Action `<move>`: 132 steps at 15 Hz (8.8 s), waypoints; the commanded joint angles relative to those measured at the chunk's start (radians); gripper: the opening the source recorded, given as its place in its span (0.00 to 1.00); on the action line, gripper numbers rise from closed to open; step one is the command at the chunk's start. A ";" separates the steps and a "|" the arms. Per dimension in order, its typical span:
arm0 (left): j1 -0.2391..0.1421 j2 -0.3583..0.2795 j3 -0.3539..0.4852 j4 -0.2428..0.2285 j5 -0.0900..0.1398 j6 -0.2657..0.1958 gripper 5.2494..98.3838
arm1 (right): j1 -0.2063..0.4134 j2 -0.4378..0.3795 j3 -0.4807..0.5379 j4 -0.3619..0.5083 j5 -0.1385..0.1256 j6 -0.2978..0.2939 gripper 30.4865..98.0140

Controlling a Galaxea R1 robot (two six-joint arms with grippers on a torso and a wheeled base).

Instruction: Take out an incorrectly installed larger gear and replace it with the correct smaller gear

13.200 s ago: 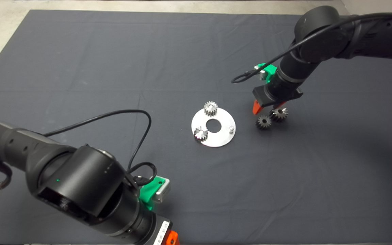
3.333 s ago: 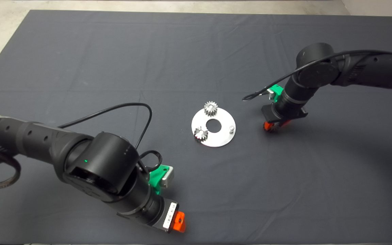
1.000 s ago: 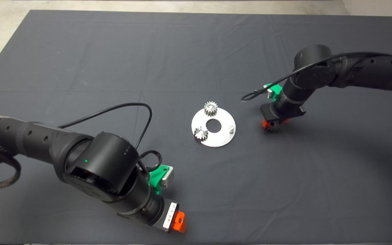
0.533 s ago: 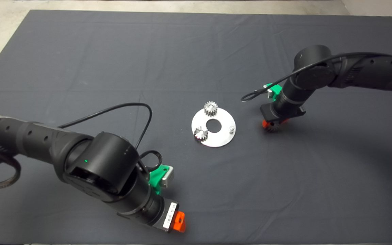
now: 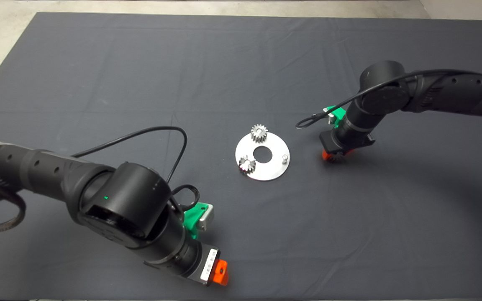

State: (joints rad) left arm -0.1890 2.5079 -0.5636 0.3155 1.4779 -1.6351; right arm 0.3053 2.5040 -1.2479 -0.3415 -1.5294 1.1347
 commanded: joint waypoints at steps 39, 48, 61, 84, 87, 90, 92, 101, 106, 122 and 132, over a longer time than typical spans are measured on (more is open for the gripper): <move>-0.018 0.029 -0.034 0.002 0.009 0.003 0.99 | 0.283 0.052 0.003 0.204 -0.090 0.023 0.08; -0.018 0.027 -0.036 0.002 0.010 0.003 0.99 | 0.336 0.111 -0.016 0.389 -0.087 0.030 0.08; -0.018 0.024 -0.040 0.002 0.010 0.003 0.99 | 0.196 0.249 -0.014 0.331 -0.081 0.048 0.08; -0.038 0.027 -0.093 0.014 0.002 0.024 0.99 | 0.180 0.296 0.041 0.078 -0.084 0.105 0.08; -0.038 0.026 -0.097 0.014 0.002 0.026 0.99 | 0.144 0.293 0.032 0.072 -0.086 0.105 0.08; -0.038 0.029 -0.103 0.014 0.001 0.027 0.99 | 0.105 0.293 0.022 0.039 -0.086 0.106 0.08; -0.038 0.027 -0.105 0.014 0.001 0.034 0.99 | 0.091 0.296 0.012 0.027 -0.086 0.105 0.08; -0.040 0.029 -0.108 0.014 -0.005 0.037 0.99 | 0.081 0.286 -0.025 -0.008 -0.087 0.086 0.08; -0.040 0.029 -0.108 0.014 -0.008 0.037 0.99 | 0.080 0.281 -0.024 -0.008 -0.086 0.086 0.08; -0.040 0.029 -0.134 0.014 -0.008 0.048 0.99 | 0.081 0.247 0.035 -0.002 -0.087 0.105 0.07; -0.040 0.030 -0.152 0.014 -0.008 0.061 0.99 | 0.081 0.273 0.038 -0.002 -0.088 0.134 0.07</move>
State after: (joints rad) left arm -0.2108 2.5353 -0.7072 0.3251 1.4672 -1.5774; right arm 0.3626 2.7677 -1.2262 -0.3179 -1.5313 1.2330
